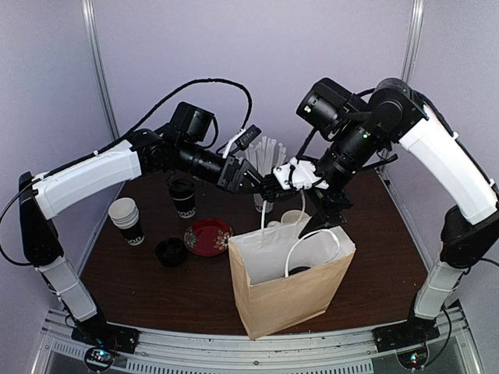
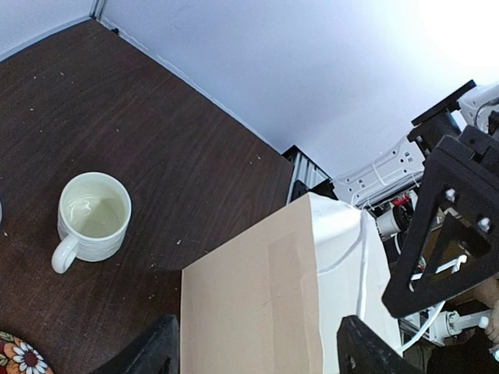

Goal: Pack the takeout coffee

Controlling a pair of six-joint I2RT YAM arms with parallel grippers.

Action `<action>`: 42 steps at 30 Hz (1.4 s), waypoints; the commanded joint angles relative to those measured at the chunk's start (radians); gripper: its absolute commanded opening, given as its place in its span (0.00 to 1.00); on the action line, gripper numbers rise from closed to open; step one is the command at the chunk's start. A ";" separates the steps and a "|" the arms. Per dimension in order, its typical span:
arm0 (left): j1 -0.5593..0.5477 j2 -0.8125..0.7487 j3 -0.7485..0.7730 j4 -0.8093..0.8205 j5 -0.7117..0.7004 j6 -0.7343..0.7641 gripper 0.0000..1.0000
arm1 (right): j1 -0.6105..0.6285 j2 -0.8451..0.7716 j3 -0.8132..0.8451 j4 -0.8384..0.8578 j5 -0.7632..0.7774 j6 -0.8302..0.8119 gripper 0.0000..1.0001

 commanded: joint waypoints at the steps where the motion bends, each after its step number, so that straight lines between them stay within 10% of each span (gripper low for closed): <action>1: -0.021 -0.032 0.003 0.088 0.022 -0.022 0.75 | -0.040 -0.053 0.055 -0.125 -0.061 -0.052 0.85; 27: -0.067 -0.021 0.009 0.064 0.005 -0.036 0.76 | -0.443 -0.334 -0.341 0.140 -0.057 0.054 0.82; 32: -0.075 0.026 0.052 0.044 0.042 -0.037 0.51 | -0.450 -0.337 -0.367 0.167 -0.044 0.065 0.82; 37: -0.075 0.069 0.182 -0.110 -0.010 0.079 0.01 | -0.460 -0.337 -0.376 0.187 -0.024 0.070 0.82; 42: -0.075 0.075 0.342 -0.284 -0.082 0.204 0.00 | -0.478 -0.343 -0.400 0.220 -0.014 0.085 0.82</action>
